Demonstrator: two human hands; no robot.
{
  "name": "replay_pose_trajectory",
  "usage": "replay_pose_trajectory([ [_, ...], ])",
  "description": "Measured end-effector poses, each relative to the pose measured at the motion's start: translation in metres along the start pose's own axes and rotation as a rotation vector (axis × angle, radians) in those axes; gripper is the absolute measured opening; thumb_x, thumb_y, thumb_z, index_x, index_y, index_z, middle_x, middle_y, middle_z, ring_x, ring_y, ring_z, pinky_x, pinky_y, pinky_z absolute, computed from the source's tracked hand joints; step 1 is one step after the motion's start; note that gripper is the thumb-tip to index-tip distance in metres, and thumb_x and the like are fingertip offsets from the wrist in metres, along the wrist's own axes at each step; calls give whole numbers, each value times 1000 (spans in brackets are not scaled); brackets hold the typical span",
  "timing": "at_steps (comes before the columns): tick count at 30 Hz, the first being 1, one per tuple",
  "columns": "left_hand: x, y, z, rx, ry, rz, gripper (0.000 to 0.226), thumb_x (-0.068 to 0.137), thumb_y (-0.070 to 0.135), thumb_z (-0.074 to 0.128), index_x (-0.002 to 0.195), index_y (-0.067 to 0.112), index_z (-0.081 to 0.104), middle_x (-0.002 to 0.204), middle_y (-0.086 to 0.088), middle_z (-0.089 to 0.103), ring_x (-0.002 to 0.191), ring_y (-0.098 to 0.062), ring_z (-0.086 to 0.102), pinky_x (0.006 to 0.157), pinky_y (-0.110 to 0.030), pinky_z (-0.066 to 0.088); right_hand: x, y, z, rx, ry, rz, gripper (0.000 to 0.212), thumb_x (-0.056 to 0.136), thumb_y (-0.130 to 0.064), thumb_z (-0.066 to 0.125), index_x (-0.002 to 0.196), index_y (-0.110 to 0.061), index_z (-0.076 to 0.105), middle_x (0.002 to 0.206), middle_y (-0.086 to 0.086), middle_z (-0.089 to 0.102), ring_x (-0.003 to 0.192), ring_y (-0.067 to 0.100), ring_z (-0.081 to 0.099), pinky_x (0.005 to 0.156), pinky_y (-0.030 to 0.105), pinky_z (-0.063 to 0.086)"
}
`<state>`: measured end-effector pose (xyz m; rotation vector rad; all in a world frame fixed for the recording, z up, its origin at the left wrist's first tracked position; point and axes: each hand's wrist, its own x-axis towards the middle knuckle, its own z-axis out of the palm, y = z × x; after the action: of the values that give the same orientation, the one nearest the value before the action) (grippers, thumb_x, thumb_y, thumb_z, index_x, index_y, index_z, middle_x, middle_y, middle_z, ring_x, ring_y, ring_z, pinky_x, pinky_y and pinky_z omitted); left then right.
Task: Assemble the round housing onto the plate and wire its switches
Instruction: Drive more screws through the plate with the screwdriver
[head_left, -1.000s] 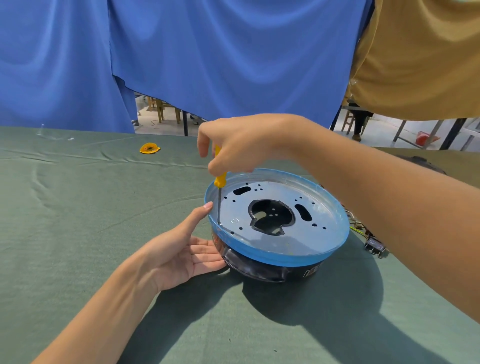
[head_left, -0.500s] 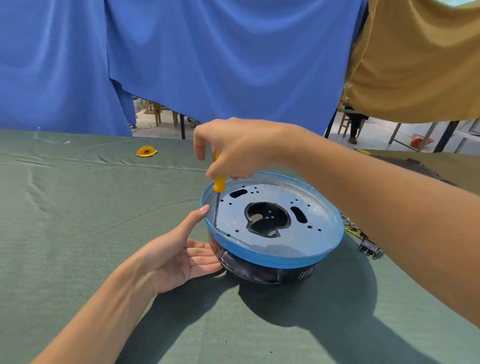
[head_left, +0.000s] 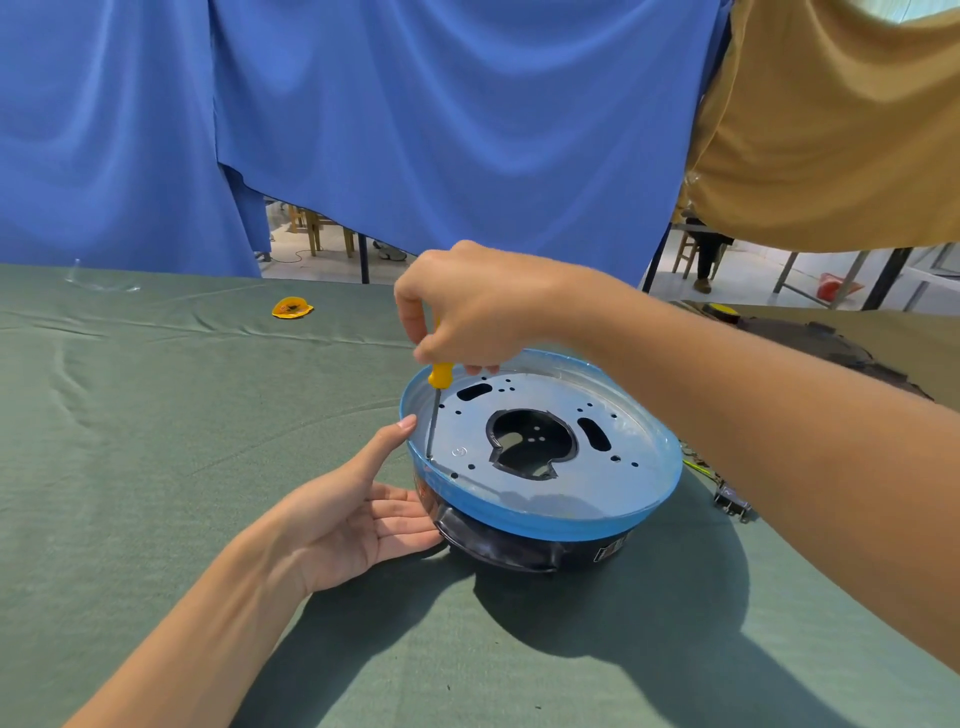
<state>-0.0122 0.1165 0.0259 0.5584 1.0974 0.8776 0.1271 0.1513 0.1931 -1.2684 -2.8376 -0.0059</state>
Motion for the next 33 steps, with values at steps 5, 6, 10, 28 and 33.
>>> replay_pose_trajectory([
  [5, -1, 0, 0, -4, -18, -3, 91, 56, 52, 84, 111, -17, 57, 90, -27, 71, 70, -32, 73, 56, -37, 60, 4, 2, 5, -99, -32, 37, 35, 96, -36, 52, 105, -3, 61, 103, 14, 66, 90, 29, 62, 59, 32, 41],
  [6, -1, 0, 0, -4, -21, -4, 90, 57, 52, 84, 110, -16, 58, 90, -27, 72, 70, -32, 73, 56, -37, 61, 3, 1, 2, -86, -85, 31, 33, 93, -30, 54, 112, -4, 62, 107, 14, 66, 87, 26, 62, 57, 30, 41],
  [10, 0, 0, 0, 3, -1, 2, 92, 55, 52, 84, 111, -17, 58, 91, -28, 71, 71, -33, 73, 56, -37, 61, 0, 1, -3, -73, -14, -27, 12, 87, -12, 58, 94, -16, 65, 95, 5, 68, 75, 19, 58, 49, 24, 37],
  [28, 0, -1, 1, -2, 5, 9, 95, 57, 53, 82, 116, -17, 55, 95, -28, 71, 74, -33, 73, 60, -39, 62, 1, 0, 5, -34, -54, 46, 41, 93, -50, 54, 115, -17, 47, 103, 1, 57, 91, 22, 57, 66, 33, 44],
  [33, 1, -1, 0, 2, 7, 9, 97, 54, 54, 84, 116, -17, 56, 96, -28, 70, 73, -33, 72, 59, -39, 62, 2, 2, 4, -36, 45, -40, 10, 93, -23, 59, 100, -17, 56, 96, 1, 58, 86, 19, 58, 52, 25, 38],
])
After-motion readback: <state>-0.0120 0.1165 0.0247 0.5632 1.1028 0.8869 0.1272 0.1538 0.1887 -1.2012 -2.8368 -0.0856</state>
